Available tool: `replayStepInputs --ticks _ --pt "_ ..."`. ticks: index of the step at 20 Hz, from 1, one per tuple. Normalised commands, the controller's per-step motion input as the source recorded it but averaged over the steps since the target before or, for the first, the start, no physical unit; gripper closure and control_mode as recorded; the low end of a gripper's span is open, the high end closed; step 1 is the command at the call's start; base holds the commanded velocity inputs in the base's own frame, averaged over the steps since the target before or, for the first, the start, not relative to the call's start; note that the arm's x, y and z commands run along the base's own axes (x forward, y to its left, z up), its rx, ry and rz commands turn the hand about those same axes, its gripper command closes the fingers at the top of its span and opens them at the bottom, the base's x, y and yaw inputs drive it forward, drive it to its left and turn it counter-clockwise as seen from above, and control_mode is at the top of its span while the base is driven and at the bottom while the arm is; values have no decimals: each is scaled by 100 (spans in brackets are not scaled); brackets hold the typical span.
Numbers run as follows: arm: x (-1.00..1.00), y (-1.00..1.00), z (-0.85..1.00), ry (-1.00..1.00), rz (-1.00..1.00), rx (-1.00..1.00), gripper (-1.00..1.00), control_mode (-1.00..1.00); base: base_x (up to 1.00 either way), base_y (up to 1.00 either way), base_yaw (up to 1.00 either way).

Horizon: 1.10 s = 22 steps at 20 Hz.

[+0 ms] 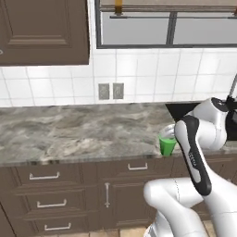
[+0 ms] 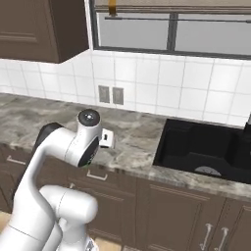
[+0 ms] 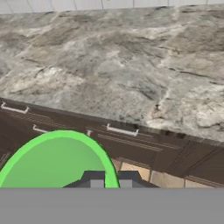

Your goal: Pick the cup and bowl from the counter and place them on the counter next to the sink.

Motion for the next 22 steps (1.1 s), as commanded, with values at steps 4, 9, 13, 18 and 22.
replayStepInputs --ticks 4,9,13,18,22 --pt "0 0 0 0 0 0 100 100 74 -57 -24" --pt "0 0 0 0 0 0 100 100 95 -31 -23" --pt "0 0 0 0 0 0 100 100 95 -7 -24" --pt "0 0 0 0 0 0 100 100 21 0 -9" --pt "0 0 0 0 0 0 100 100 0 0 0"
